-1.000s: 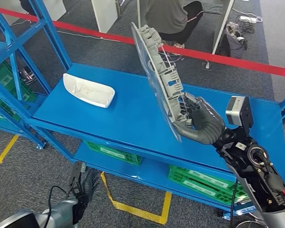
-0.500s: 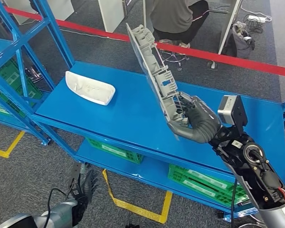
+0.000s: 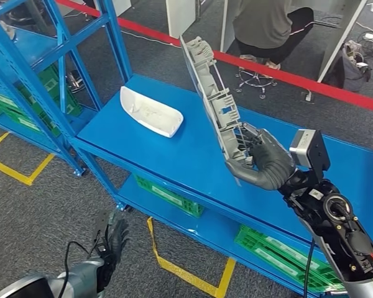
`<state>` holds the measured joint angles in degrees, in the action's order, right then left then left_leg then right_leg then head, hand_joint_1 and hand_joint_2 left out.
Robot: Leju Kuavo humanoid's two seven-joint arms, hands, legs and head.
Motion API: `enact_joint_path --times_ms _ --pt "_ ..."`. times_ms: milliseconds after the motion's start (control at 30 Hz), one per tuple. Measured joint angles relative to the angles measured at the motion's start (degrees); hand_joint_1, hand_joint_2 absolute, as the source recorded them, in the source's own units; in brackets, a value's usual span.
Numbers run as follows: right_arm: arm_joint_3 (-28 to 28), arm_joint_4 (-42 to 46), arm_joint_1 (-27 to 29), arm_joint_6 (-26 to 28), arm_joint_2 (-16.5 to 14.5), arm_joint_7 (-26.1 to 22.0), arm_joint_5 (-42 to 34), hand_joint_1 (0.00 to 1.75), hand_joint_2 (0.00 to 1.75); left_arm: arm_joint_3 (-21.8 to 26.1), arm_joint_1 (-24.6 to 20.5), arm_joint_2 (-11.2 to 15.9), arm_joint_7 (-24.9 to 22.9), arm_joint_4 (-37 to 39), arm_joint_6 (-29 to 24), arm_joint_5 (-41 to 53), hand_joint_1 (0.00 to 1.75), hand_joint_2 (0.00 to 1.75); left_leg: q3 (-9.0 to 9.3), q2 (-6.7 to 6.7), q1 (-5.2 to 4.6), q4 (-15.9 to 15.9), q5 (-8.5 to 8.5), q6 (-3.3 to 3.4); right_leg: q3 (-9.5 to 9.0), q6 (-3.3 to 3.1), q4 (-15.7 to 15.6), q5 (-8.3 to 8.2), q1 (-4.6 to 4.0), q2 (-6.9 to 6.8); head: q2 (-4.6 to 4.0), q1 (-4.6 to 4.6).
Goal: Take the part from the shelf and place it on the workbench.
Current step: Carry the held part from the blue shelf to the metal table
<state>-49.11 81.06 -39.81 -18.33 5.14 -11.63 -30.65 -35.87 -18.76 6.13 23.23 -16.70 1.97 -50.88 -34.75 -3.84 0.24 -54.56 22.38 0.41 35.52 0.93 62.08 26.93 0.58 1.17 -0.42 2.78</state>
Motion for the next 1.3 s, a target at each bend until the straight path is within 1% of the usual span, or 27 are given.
enact_joint_path --times_ms 33,100,167,200,267,333,367,400,433,467,500,567,600,667,700,767,833,867,900,933,967,1033,1100,1167,1200,1233,1300 --pt "0.0 0.3 0.0 0.3 0.0 0.0 0.4 1.75 1.75 0.0 0.0 -0.1 0.3 0.0 -0.2 0.2 0.00 0.00 -0.16 -0.47 0.01 -0.2 0.04 -0.22 -1.53 -0.13 -3.1 -1.02 0.09 0.69 0.00 0.00" --pt "0.0 0.9 0.4 1.2 0.1 -0.1 1.9 1.75 1.75 0.0 0.1 -0.1 0.8 0.0 -0.6 0.5 0.00 0.00 -0.55 -1.28 0.14 -0.4 -0.11 -0.73 -2.86 -0.37 -5.4 -1.10 0.02 1.37 0.00 0.03" --pt "0.0 1.7 1.1 2.1 0.2 0.0 3.6 1.75 1.75 -0.1 0.6 -0.1 1.0 0.0 -0.4 0.5 0.00 0.00 -0.69 -1.65 0.29 -0.4 -0.16 -1.34 -3.34 -0.86 -5.9 -1.27 0.01 0.57 0.00 0.06" --pt "0.0 2.1 1.5 2.4 0.2 0.0 4.2 1.75 1.75 -0.1 0.8 -0.1 1.0 0.0 0.0 0.4 0.00 0.00 -0.98 -0.92 0.22 -1.0 0.35 -1.65 -3.58 -1.23 -6.2 -1.40 0.11 0.13 0.00 0.17" --pt "0.0 2.8 2.2 2.1 0.3 -0.1 4.7 1.75 1.75 -0.2 0.9 0.0 1.0 0.0 1.3 0.0 0.00 0.00 -3.33 1.57 0.24 -6.0 3.05 -2.21 -3.90 -1.86 -6.7 -1.62 0.25 -0.79 0.00 0.63" --pt "0.0 3.3 2.9 1.0 0.3 -0.4 4.6 1.75 1.75 -0.2 1.0 0.0 0.6 0.0 2.7 -0.4 0.00 0.00 -7.34 3.03 0.46 -13.9 6.25 -2.71 -3.92 -2.13 -6.7 -1.58 0.18 -1.74 0.00 1.01" --pt "0.0 3.5 3.2 0.4 0.3 -0.6 4.4 1.75 1.75 -0.2 1.1 0.0 0.3 0.0 3.1 -0.6 0.00 0.00 -8.76 3.22 0.61 -16.6 6.83 -2.88 -3.93 -2.17 -6.7 -1.53 0.16 -2.21 0.00 1.12" --pt "0.0 3.6 3.6 -0.1 0.3 -0.8 4.2 1.75 1.75 -0.2 1.2 0.0 0.0 0.0 3.4 -0.7 0.00 0.00 -9.15 3.35 0.73 -17.0 6.38 -2.99 -3.95 -2.17 -6.7 -1.48 0.16 -2.69 0.00 1.24" --pt "-0.1 3.8 4.0 -0.6 0.3 -0.9 4.0 1.75 1.75 -0.2 1.2 0.0 -0.2 0.0 3.6 -0.7 0.00 0.00 -8.31 3.54 0.82 -15.1 4.98 -3.02 -3.98 -2.12 -6.7 -1.42 0.16 -3.17 0.00 1.40" --pt "-0.1 3.9 4.3 -0.9 0.3 -1.0 3.9 1.75 1.75 -0.2 1.2 0.0 -0.2 0.0 3.7 -0.7 0.00 0.00 -6.41 4.11 0.85 -11.3 3.00 -2.98 -4.06 -2.01 -6.7 -1.32 0.16 -3.65 0.00 1.56" --pt "-0.2 4.0 4.6 -1.1 0.2 -1.1 3.9 1.75 1.75 -0.2 1.1 0.0 -0.3 0.0 3.7 -0.7 0.00 0.00 -4.16 5.33 0.75 -6.8 1.34 -2.89 -4.14 -1.82 -6.7 -1.17 0.04 -4.12 0.00 1.77" --pt "-0.3 4.1 5.0 -1.4 0.2 -1.3 4.2 1.75 1.75 -0.2 0.8 0.0 -0.3 0.0 3.8 -0.8 0.00 0.00 -1.23 6.91 0.35 -1.0 -0.41 -2.33 -4.31 -1.27 -6.7 -0.81 -0.36 -4.99 0.00 1.99" --pt "-0.5 4.1 5.1 -1.6 0.1 -1.3 4.5 1.75 1.75 -0.2 0.7 0.0 -0.3 0.0 3.8 -0.9 0.00 0.00 -0.87 7.02 0.11 -0.1 -0.42 -2.00 -4.42 -0.97 -6.7 -0.63 -0.55 -5.45 0.00 1.87" --pt "-0.6 4.1 5.3 -1.8 0.0 -1.4 5.1 1.75 1.75 -0.2 0.8 0.1 -0.3 0.0 3.8 -1.1 0.00 0.00 -0.84 5.74 0.00 0.1 -0.47 -1.29 -4.60 -0.38 -6.6 -0.19 -0.48 -6.26 0.00 1.38" --pt "-0.7 4.1 5.3 -1.9 -0.1 -1.4 5.4 1.75 1.75 -0.2 0.9 0.1 -0.3 0.0 3.8 -1.1 0.00 0.00 -0.71 5.18 0.04 0.2 -0.50 -0.98 -4.44 -0.09 -6.1 0.41 -0.33 -5.87 0.00 1.20" --pt "-0.7 4.1 5.3 -2.2 -0.2 -1.5 5.6 1.75 1.75 -0.2 0.8 0.3 -0.4 0.0 3.8 -1.1 0.00 0.00 -0.43 4.15 0.24 0.4 -0.59 -0.27 -2.54 0.20 -1.5 3.22 -0.05 -3.77 0.00 0.86" --pt "-0.8 4.0 5.2 -2.2 -0.2 -1.7 5.6 1.75 1.75 -0.3 0.7 0.3 -0.4 0.0 3.6 -1.1 0.00 0.00 -0.36 2.99 0.16 0.4 -0.54 0.17 1.24 0.24 6.9 6.89 -0.04 -1.86 0.00 0.50" --pt "-0.8 3.9 5.3 -2.2 -0.2 -1.8 5.7 1.75 1.75 -0.3 0.6 0.3 -0.4 0.0 3.4 -1.0 0.00 0.00 -0.33 2.29 0.11 0.4 -0.52 0.22 2.85 0.27 10.1 7.74 -0.05 -1.53 0.00 0.40" --pt "-0.9 3.8 5.3 -2.2 -0.2 -1.8 5.9 1.75 1.75 -0.3 0.7 0.3 -0.5 0.0 3.0 -0.9 0.00 0.00 -0.29 1.54 0.08 0.4 -0.50 0.25 3.64 0.24 11.3 7.53 -0.05 -1.35 0.00 0.33" --pt "-0.9 3.6 5.3 -2.2 -0.2 -1.9 6.0 1.75 1.75 -0.3 0.7 0.2 -0.4 0.0 2.5 -0.7 0.00 0.00 -0.24 0.78 0.07 0.3 -0.49 0.23 3.30 0.14 10.1 6.13 -0.03 -1.22 0.00 0.27" --pt "-0.9 3.6 5.4 -2.2 -0.2 -1.9 6.3 1.75 1.75 -0.3 0.7 0.2 -0.3 0.0 1.9 -0.4 0.00 0.00 -0.18 0.03 0.08 0.2 -0.45 0.17 1.98 -0.03 6.7 3.88 -0.02 -0.87 0.00 0.21" --pt "-0.9 3.5 5.4 -2.1 -0.2 -2.0 6.8 1.75 1.75 -0.4 0.6 0.0 0.3 0.0 0.6 0.4 0.00 0.00 -0.29 -1.30 0.08 -0.1 -0.32 -0.09 -1.35 -0.47 -1.3 0.07 0.15 1.13 0.00 0.13" --pt "-0.8 3.5 5.5 -2.1 -0.2 -2.1 7.2 1.75 1.75 -0.6 0.5 -0.1 0.9 0.0 -0.4 1.2 0.00 0.00 -0.77 -2.33 0.19 -0.3 -0.41 -0.62 -3.25 -0.70 -5.2 -0.83 0.20 2.56 0.00 0.17" --pt "-0.8 3.5 5.7 -2.0 -0.2 -2.2 7.4 1.75 1.75 -0.9 0.5 -0.1 0.9 0.1 -0.2 1.4 0.00 0.00 -1.14 -3.21 0.35 -0.2 -0.73 -1.29 -3.83 -0.97 -5.9 -0.81 0.20 1.89 0.00 0.22" --pt "-0.8 3.5 5.7 -2.0 -0.2 -2.2 7.5 1.75 1.75 -0.9 0.6 0.0 0.8 0.1 0.1 1.3 0.00 0.00 -1.31 -2.65 0.28 -0.4 -0.56 -1.58 -4.03 -1.24 -6.2 -0.99 0.25 1.35 0.00 0.35" --pt "-0.8 3.5 5.8 -1.9 -0.2 -2.1 7.5 1.75 1.75 -0.9 0.6 0.0 0.6 0.1 0.5 1.1 0.00 0.00 -1.89 -1.45 0.20 -1.6 0.14 -1.88 -4.24 -1.59 -6.5 -1.18 0.35 0.74 0.00 0.59" --pt "-0.7 3.5 5.8 -1.8 -0.2 -2.1 7.5 1.75 1.75 -0.9 0.4 -0.1 0.3 0.0 1.3 0.3 0.00 0.00 -4.77 1.77 0.15 -7.5 3.04 -2.40 -4.51 -2.08 -6.9 -1.35 0.25 -0.55 0.00 1.08"
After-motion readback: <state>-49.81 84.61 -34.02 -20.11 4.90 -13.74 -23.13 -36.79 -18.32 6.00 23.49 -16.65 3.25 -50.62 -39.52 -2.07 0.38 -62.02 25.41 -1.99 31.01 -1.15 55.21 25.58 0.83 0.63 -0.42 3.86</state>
